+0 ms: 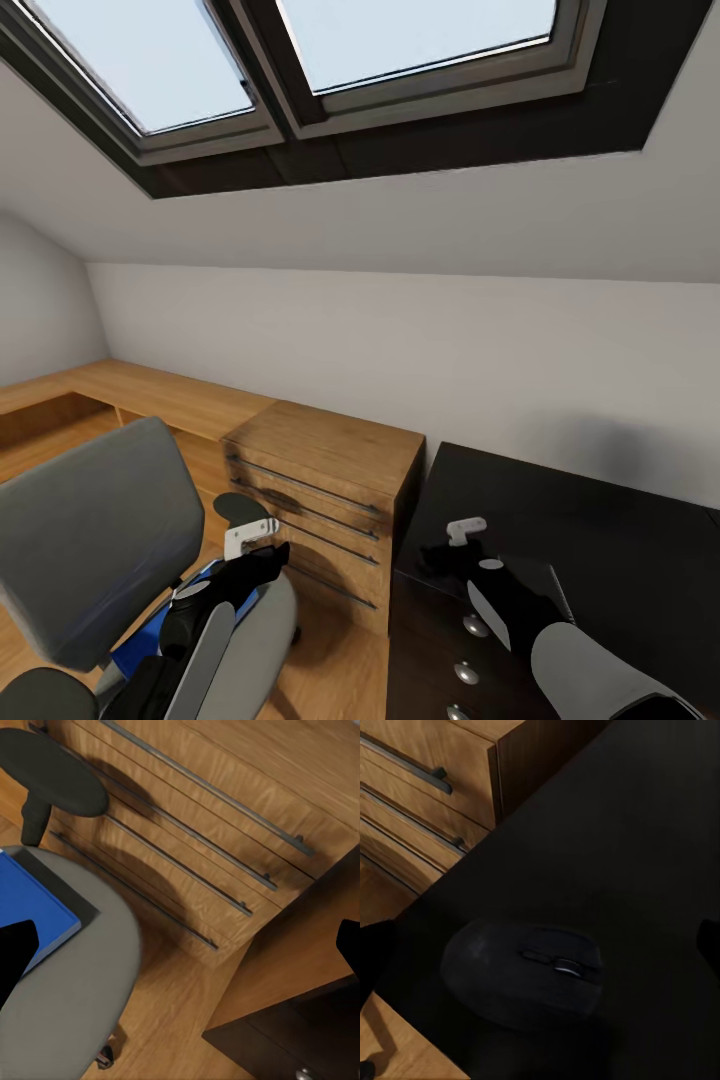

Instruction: In the bedroom, organize the workspace by keeping the computer under the desk, ensuring the monitor is on the desk, placing the keyboard on the desk next to the monitor, placing the mouse on the desk next to the keyboard, moving the folder from the swivel chair onto the desk next to the mouse, stacking the notebook on top of the folder with the pen on top of the notebook, and positioning the swivel chair next to the desk.

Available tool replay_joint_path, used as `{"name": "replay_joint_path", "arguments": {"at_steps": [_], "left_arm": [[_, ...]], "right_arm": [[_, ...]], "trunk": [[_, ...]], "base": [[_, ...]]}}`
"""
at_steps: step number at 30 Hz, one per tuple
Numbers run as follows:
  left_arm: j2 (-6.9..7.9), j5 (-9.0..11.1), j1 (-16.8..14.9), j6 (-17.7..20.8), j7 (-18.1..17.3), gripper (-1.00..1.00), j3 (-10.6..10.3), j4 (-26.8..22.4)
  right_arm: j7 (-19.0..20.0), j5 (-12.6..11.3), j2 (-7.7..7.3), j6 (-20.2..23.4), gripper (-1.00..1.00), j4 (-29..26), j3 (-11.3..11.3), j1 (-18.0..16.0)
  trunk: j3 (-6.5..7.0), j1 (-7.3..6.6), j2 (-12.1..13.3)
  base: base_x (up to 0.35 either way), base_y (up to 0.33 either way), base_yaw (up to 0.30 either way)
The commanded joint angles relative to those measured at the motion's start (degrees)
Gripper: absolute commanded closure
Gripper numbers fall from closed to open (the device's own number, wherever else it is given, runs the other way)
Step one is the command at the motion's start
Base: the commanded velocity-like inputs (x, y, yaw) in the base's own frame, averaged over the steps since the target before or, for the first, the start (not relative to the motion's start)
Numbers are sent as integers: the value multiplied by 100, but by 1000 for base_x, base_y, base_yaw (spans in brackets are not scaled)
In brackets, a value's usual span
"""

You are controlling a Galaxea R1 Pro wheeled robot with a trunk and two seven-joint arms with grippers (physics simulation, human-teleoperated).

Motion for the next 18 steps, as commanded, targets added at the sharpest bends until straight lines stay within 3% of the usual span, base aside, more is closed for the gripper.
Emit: {"name": "replay_joint_path", "arguments": {"at_steps": [1,18], "left_arm": [[0,61,-5,12,55,-100,-5,-6],[0,57,-5,15,60,-100,-5,-6]], "right_arm": [[-2,-58,-7,16,-100,-12,35,-3],[-5,-56,-7,-25,-100,-5,38,-3]], "trunk": [[-25,22,-45],[-331,396,-727]], "base": [[0,0,0],[0,0,0]]}}
